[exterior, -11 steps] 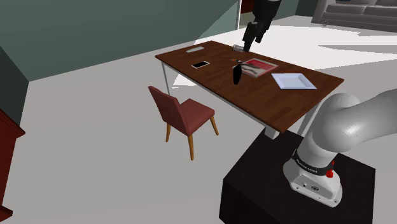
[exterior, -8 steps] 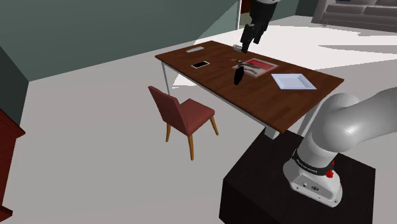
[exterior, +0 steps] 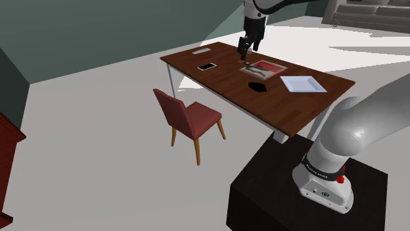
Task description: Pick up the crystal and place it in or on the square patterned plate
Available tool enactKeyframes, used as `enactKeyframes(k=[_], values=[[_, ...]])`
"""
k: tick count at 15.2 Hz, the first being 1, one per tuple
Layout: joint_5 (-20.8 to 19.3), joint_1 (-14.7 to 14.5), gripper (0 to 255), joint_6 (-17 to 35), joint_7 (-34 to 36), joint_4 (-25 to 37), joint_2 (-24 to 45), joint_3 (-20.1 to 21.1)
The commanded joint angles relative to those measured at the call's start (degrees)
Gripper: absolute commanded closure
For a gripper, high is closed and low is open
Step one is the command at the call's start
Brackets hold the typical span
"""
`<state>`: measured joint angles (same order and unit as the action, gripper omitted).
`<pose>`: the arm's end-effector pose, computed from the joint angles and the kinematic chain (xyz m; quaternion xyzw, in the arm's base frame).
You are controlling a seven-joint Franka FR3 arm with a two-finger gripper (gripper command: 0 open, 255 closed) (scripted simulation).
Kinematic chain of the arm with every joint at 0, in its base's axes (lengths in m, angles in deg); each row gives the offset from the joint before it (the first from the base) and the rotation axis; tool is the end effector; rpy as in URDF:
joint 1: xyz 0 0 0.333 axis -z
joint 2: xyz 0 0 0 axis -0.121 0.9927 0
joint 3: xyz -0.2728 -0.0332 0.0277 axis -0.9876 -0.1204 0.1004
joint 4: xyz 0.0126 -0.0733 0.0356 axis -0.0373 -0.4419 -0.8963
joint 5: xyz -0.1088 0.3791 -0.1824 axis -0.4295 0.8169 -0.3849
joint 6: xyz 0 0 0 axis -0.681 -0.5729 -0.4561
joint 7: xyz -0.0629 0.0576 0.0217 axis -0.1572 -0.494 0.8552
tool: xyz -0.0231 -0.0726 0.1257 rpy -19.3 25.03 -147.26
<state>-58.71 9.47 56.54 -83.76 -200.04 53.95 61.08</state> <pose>0.4693 -0.0737 0.5162 0.9931 -0.0214 0.0680 0.0936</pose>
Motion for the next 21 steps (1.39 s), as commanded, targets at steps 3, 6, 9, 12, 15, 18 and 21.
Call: enactKeyframes(k=[3, 6, 9, 12, 15, 18, 21], values=[[-2.19, 1.57, 0, 2.77, 0.27, 2.72, 7.78, -1.22], [-3.67, 2.72, 0, 4.35, 0.43, 5.53, 13.83, -2.18], [-5.02, 3.82, 0, 5.55, 0.57, 8.84, 19.94, -3.15], [-6.19, 4.87, 0, 6.37, 0.65, 12.64, 26.13, -4.16], [-7.15, 5.92, 0, 6.8, 0.62, 16.96, 32.37, -5.19], [-7.87, 6.98, 0, 6.83, 0.47, 21.81, 38.71, -6.22], [-8.36, 8.12, 0, 6.44, 0.15, 27.25, 45.15, -7.23]])
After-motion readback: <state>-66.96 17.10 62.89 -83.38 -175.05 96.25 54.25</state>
